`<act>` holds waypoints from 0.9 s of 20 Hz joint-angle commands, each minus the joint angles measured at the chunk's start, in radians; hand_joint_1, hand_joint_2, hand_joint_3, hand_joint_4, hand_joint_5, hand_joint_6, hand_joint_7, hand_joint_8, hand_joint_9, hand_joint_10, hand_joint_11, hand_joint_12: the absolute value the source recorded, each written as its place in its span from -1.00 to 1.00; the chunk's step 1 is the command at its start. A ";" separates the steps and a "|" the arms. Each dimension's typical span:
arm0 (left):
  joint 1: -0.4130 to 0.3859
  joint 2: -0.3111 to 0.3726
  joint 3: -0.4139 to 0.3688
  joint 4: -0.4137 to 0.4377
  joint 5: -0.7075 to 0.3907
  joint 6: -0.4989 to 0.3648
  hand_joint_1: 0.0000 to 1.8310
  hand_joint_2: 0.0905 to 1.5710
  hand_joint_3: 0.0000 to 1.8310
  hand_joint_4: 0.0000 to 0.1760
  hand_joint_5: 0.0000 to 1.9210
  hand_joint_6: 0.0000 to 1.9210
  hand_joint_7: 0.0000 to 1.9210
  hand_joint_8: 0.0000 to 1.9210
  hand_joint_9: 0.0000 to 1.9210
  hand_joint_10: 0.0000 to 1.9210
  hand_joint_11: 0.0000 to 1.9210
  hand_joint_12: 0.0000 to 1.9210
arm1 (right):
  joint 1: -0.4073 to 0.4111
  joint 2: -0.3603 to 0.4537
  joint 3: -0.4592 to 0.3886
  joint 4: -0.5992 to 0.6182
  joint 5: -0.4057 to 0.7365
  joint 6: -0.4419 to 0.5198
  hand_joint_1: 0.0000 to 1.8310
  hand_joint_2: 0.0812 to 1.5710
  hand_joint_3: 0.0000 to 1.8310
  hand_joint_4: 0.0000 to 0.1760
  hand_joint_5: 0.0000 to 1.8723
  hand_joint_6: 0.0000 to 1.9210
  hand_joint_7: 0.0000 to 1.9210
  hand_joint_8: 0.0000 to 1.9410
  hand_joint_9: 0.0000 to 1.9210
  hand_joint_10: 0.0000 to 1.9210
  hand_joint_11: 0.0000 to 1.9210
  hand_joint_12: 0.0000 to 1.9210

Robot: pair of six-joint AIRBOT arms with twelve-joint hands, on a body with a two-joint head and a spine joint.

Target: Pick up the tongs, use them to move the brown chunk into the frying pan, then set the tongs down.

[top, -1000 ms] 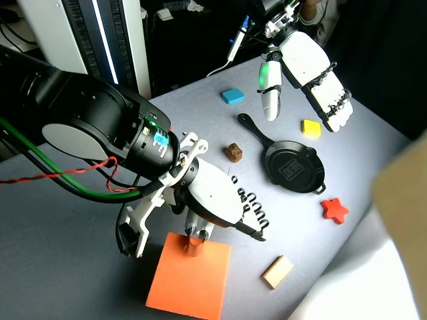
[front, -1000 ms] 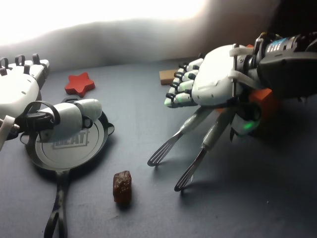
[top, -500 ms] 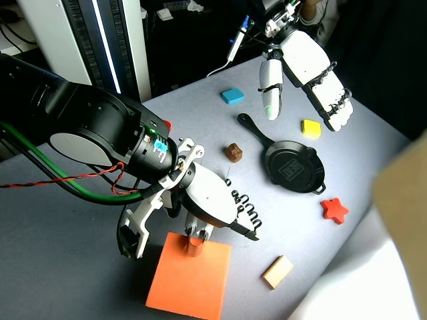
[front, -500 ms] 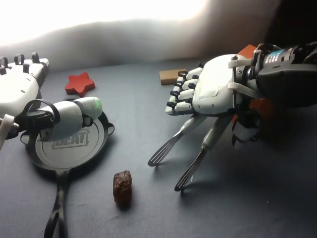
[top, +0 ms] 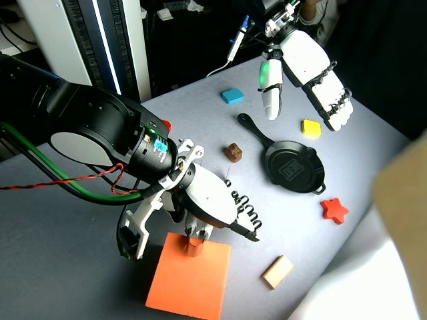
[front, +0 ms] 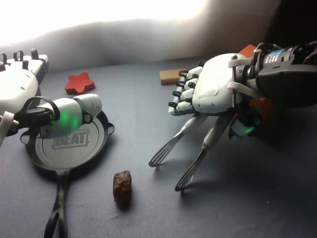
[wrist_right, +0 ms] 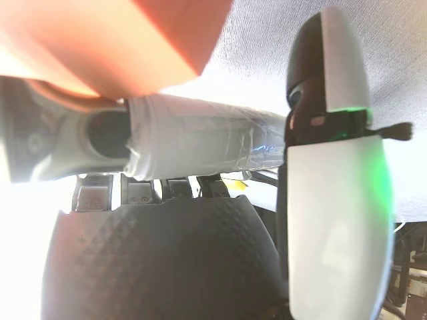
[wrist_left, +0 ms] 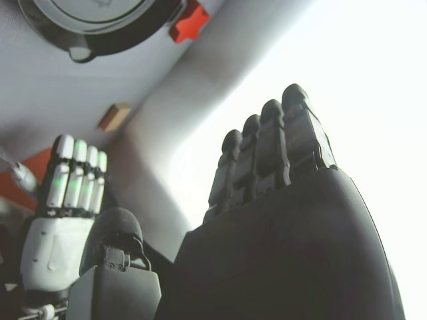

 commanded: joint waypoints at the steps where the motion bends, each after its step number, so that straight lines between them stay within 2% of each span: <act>1: -0.010 0.006 -0.002 0.087 -0.063 0.004 -1.00 0.42 -1.00 -1.00 -1.00 -1.00 -1.00 -1.00 -1.00 -1.00 -1.00 -1.00 | -0.001 0.004 0.000 -0.008 0.078 0.000 0.10 0.24 -0.97 -1.00 -0.73 -0.94 -0.70 -0.95 -0.73 -0.94 -1.00 -0.08; 4: -0.008 0.006 -0.003 0.087 -0.064 0.006 -1.00 0.41 -1.00 -1.00 -1.00 -1.00 -1.00 -1.00 -1.00 -1.00 -1.00 -1.00 | -0.001 0.004 -0.002 -0.008 0.081 -0.001 0.05 0.31 -0.97 -1.00 -0.50 -0.87 -0.43 -0.94 -0.51 -0.85 -1.00 0.41; 7: -0.008 0.006 -0.002 0.087 -0.070 0.007 -1.00 0.41 -1.00 -1.00 -1.00 -1.00 -1.00 -1.00 -1.00 -1.00 -1.00 -1.00 | -0.001 0.004 -0.003 -0.008 0.088 -0.011 0.02 0.34 -0.97 -1.00 -0.44 -0.83 -0.32 -0.93 -0.41 -0.79 -1.00 0.57; 9: -0.008 0.006 -0.002 0.087 -0.073 0.008 -1.00 0.41 -1.00 -1.00 -1.00 -1.00 -1.00 -1.00 -1.00 -1.00 -1.00 -1.00 | 0.001 0.003 -0.003 -0.008 0.090 -0.013 -0.03 0.42 -0.96 -1.00 -0.34 -0.67 -0.16 -0.91 -0.35 -0.54 -0.84 0.58; 11: -0.008 0.006 -0.001 0.087 -0.073 0.009 -1.00 0.40 -1.00 -1.00 -1.00 -1.00 -1.00 -1.00 -1.00 -1.00 -1.00 -1.00 | 0.003 0.002 -0.003 -0.008 0.091 -0.015 0.09 0.43 -0.98 -1.00 -0.20 -0.52 0.02 -0.87 -0.21 -0.39 -0.59 0.55; 12: -0.008 0.006 -0.001 0.087 -0.073 0.009 -1.00 0.41 -1.00 -1.00 -1.00 -1.00 -1.00 -1.00 -1.00 -1.00 -1.00 -1.00 | 0.005 0.000 -0.003 -0.008 0.092 -0.017 0.18 0.48 -0.97 -1.00 -0.16 0.13 0.07 -0.85 -0.17 -0.35 -0.50 0.53; 13: -0.007 0.006 -0.001 0.087 -0.073 0.009 -1.00 0.41 -1.00 -1.00 -1.00 -1.00 -1.00 -1.00 -1.00 -1.00 -1.00 -1.00 | 0.007 -0.001 -0.003 -0.008 0.092 -0.017 0.19 0.52 -0.99 -1.00 -0.17 0.30 0.09 -0.84 -0.17 -0.30 -0.47 0.55; 18: -0.005 0.007 0.002 0.087 -0.073 0.008 -1.00 0.43 -0.99 -1.00 -1.00 -1.00 -1.00 -1.00 -1.00 -1.00 -1.00 -1.00 | 0.024 -0.003 -0.013 -0.008 0.089 -0.009 0.19 0.54 -1.00 -1.00 -0.19 0.36 0.09 -0.83 -0.18 -0.25 -0.44 0.56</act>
